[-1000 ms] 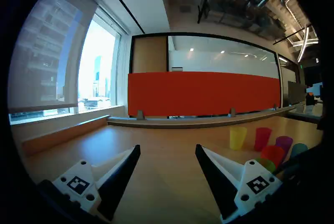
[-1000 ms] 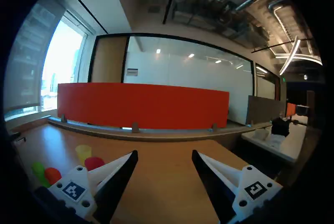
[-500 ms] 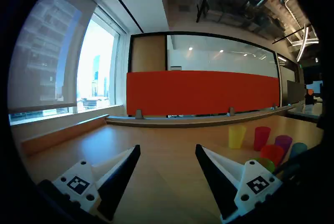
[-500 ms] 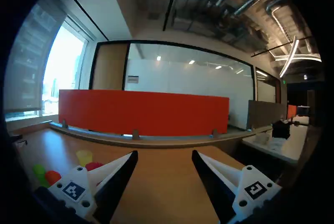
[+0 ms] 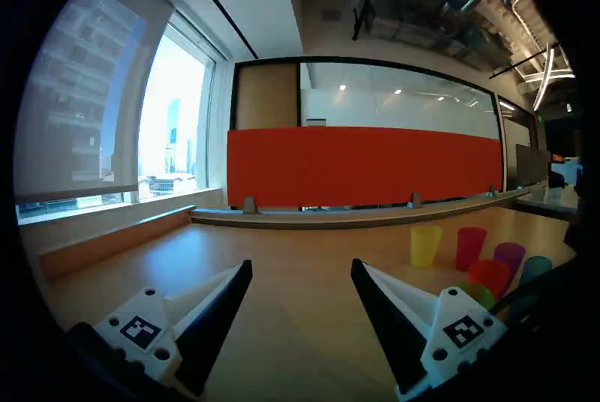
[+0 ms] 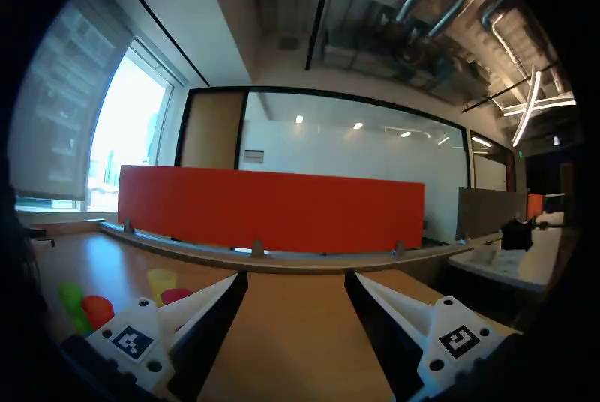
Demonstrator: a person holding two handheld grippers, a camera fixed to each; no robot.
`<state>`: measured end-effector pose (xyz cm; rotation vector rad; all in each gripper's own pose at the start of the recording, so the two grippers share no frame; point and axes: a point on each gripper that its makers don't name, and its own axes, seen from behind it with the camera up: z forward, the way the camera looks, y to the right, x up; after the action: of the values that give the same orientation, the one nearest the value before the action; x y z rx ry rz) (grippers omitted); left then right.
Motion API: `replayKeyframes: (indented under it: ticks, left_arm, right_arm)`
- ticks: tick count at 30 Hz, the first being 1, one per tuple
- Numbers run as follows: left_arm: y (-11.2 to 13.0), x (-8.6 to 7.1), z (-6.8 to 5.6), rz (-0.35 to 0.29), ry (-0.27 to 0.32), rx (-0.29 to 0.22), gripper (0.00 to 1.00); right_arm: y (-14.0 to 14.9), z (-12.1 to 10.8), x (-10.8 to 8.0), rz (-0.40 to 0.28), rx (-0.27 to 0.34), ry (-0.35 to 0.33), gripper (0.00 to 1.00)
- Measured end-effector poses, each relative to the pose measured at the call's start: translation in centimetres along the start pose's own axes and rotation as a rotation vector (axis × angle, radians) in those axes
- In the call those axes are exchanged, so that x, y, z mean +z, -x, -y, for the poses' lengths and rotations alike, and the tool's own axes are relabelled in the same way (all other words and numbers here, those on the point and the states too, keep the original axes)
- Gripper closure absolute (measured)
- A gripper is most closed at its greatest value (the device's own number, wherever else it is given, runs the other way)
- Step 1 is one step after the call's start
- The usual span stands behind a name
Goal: Pour water
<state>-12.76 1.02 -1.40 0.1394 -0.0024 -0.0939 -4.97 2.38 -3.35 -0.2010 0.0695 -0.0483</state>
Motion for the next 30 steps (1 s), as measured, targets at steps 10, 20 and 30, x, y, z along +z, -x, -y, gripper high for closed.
replayKeyframes:
  ticks: [10,20,30]
  left_arm:
    - [0.0,0.0,0.0,0.000,0.000,0.000,0.02]
    - [0.0,-0.1,-0.1,0.000,0.000,0.000,0.02]
    - [0.0,0.0,-0.1,0.000,0.000,0.000,0.02]
  right_arm:
    - [4.1,1.7,0.0,0.008,0.006,-0.029,0.00]
    - [6.2,1.1,-0.1,0.028,0.039,-0.018,0.00]
    - [7.3,1.0,0.0,0.050,0.051,-0.012,0.00]
